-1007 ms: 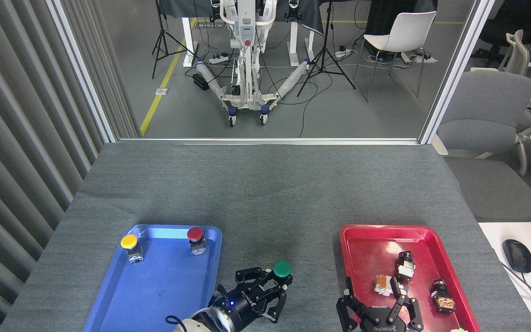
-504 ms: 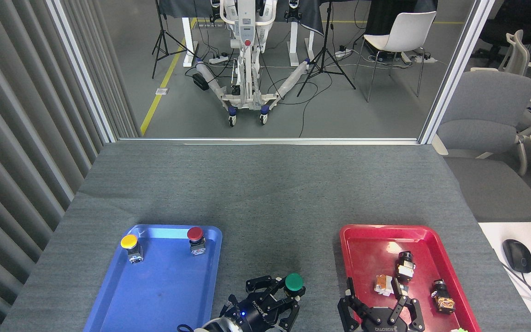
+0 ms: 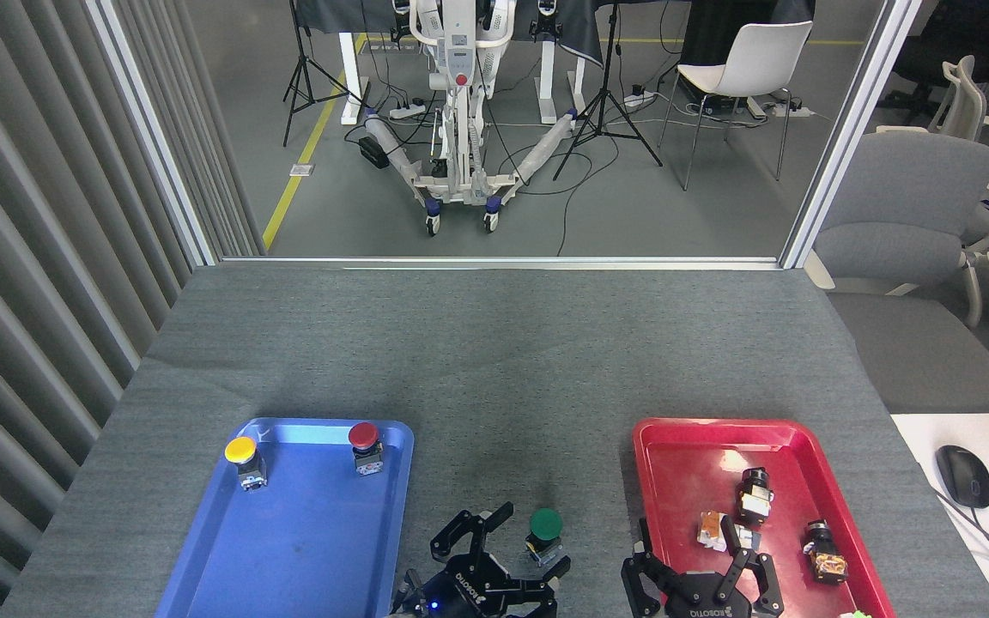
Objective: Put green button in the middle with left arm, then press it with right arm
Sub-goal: 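Release the green button and withdraw the left gripper to the blue tray, then move the right gripper over the green button and press down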
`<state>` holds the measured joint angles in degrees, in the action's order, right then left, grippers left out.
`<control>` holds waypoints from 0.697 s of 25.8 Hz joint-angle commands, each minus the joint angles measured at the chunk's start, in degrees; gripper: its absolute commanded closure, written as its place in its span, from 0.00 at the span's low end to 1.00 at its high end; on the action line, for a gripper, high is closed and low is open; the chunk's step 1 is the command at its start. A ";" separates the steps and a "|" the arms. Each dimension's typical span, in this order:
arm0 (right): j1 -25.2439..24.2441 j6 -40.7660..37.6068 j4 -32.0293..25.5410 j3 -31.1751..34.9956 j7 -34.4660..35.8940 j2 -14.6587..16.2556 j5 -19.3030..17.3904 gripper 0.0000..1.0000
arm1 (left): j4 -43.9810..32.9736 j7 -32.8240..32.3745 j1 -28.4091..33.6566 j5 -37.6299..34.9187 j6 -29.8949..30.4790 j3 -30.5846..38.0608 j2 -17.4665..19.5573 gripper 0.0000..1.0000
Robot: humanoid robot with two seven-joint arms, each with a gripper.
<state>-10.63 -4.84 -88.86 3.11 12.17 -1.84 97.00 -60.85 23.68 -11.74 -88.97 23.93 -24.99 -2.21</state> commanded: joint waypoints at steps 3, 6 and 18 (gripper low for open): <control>0.08 -0.44 0.00 -2.32 -0.04 -0.10 0.12 0.30 | -13.24 -0.39 10.07 0.11 -9.87 7.67 5.19 0.01; 0.26 -0.44 0.00 -4.34 -0.21 -0.10 0.12 0.46 | -16.94 -0.65 13.24 0.20 -11.80 14.44 6.51 0.01; 2.54 0.18 1.58 -11.99 -3.46 0.17 2.23 1.00 | -16.50 -10.76 12.71 8.90 -12.33 31.67 7.13 0.01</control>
<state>-9.14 -5.10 -88.14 -7.21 10.50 -1.76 98.01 -77.54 12.84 1.28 -83.54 11.91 4.51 4.95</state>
